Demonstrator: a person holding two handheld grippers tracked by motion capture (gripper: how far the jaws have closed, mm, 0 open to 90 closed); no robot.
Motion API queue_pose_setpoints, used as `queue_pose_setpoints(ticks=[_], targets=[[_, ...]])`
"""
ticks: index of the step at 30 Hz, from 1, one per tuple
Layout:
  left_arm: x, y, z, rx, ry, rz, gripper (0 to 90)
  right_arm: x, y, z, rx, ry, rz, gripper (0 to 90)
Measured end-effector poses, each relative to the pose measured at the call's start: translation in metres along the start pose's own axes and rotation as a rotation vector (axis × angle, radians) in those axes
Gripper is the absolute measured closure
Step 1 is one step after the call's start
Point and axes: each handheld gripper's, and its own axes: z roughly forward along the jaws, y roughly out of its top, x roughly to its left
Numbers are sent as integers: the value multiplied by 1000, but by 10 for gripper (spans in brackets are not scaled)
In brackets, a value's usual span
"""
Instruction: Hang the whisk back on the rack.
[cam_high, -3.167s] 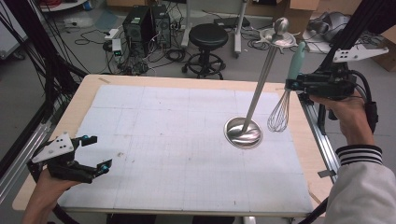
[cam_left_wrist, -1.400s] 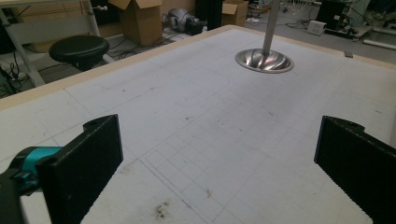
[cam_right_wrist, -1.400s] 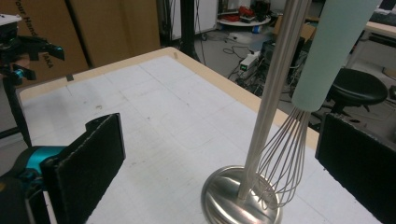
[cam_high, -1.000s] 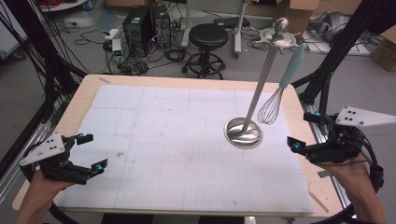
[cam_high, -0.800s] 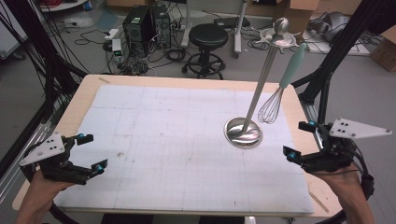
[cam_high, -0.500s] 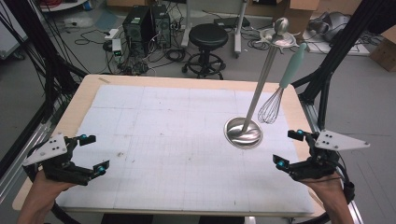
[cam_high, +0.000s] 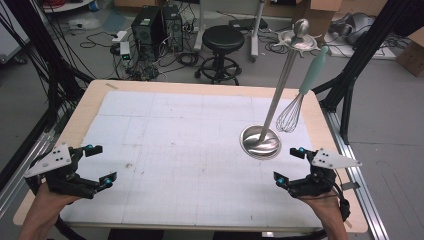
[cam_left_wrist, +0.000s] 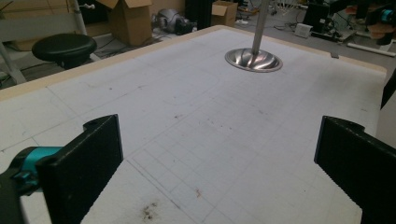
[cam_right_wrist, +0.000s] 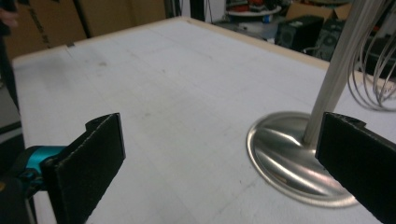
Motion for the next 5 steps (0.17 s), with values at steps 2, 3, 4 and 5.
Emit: queue_pose_setpoints(ticks=[2,3,4,5], targets=[[0,0,0,2,0,0,17,1,-1,1,-6,7,6,4],[0,0,1,2,2,0,17,1,-1,1,-6,5,3,3],[0,0,0,2,3,0,17,1,-1,0,-11,4,3,3],[0,0,0,0,4,-4,17,1,0,0,-17,4,2,3]])
